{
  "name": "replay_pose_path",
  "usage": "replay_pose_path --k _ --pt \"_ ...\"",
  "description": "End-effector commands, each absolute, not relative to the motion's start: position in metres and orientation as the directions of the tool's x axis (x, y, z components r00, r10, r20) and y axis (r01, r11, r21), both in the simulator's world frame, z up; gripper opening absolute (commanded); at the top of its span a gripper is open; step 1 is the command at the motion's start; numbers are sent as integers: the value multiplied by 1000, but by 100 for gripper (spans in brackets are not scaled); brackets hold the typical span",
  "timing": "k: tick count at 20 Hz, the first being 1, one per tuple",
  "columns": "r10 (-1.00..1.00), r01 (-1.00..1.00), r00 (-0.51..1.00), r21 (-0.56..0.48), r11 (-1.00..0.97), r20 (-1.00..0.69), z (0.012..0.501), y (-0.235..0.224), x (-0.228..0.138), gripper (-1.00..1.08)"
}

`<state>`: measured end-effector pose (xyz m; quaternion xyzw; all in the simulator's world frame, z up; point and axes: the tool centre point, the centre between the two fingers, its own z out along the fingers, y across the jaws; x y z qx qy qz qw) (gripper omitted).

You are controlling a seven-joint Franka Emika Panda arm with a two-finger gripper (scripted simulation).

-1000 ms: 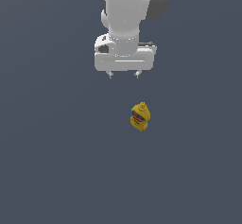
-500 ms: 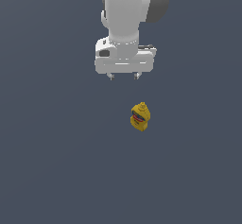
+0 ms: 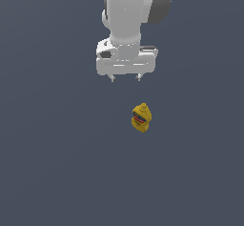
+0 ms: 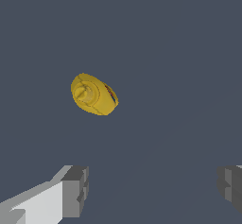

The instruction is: Pick up the object and move it to a goal position.

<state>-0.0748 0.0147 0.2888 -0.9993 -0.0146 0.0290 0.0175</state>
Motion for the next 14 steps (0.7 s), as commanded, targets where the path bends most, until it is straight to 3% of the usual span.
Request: replay_pose_path --k 1,14 --pt "51 50 997 -35 -998 -56 287 17 -73 100" --pt "333 333 942 -22 -943 -29 261 46 -50 100"
